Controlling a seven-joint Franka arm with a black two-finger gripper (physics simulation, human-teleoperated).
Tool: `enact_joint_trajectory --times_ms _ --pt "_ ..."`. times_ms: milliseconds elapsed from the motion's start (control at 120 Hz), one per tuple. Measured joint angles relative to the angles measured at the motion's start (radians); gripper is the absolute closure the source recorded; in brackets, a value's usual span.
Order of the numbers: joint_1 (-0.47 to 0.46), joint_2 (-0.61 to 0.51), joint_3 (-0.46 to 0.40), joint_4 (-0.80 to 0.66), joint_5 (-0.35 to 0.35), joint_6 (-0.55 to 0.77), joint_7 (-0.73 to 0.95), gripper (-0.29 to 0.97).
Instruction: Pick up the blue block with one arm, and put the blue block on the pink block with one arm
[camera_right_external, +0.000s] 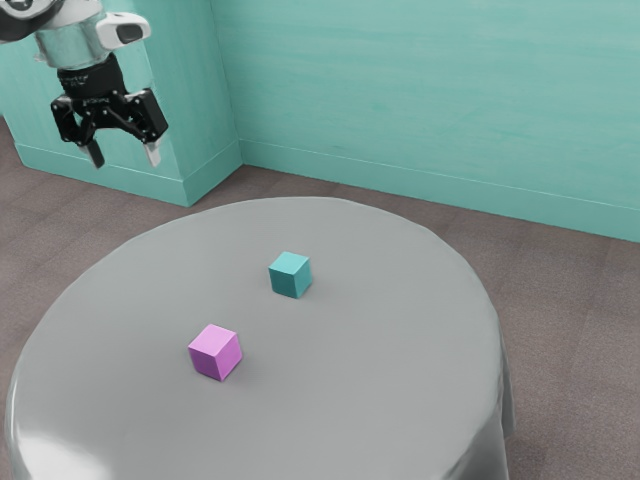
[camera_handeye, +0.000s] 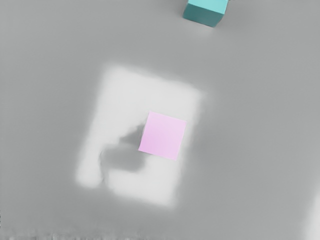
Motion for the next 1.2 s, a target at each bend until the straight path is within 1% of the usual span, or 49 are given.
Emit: enact_joint_trajectory --times_ms 158,275,292,333,367,400,500,617,758,900,1075,1200 --pt "-0.011 0.005 -0.003 -0.003 0.008 -0.001 -0.129 0.00" --pt "-0.104 0.037 -0.007 0.003 0.006 -0.020 -0.210 0.00" --pt "-0.112 0.063 -0.008 0.016 0.006 -0.025 -0.221 0.00" --pt "-0.120 0.171 -0.008 0.065 0.005 -0.032 -0.238 0.00" --pt "-0.123 0.264 -0.009 0.093 0.003 -0.018 -0.240 0.00" --pt "-0.126 0.329 -0.011 0.109 0.002 0.001 -0.240 0.00" --pt "-0.107 0.477 -0.014 0.115 -0.012 0.092 -0.225 0.00" --pt "-0.099 0.566 -0.014 0.117 -0.040 0.205 -0.192 0.00" --pt "-0.101 0.610 -0.014 0.084 -0.063 0.337 -0.153 0.00" --pt "-0.106 0.657 -0.014 0.083 -0.074 0.448 -0.100 0.00" --pt "-0.100 0.733 -0.013 0.139 -0.078 0.538 -0.011 0.00" --pt "-0.073 0.772 -0.013 0.177 -0.080 0.575 0.061 0.00"
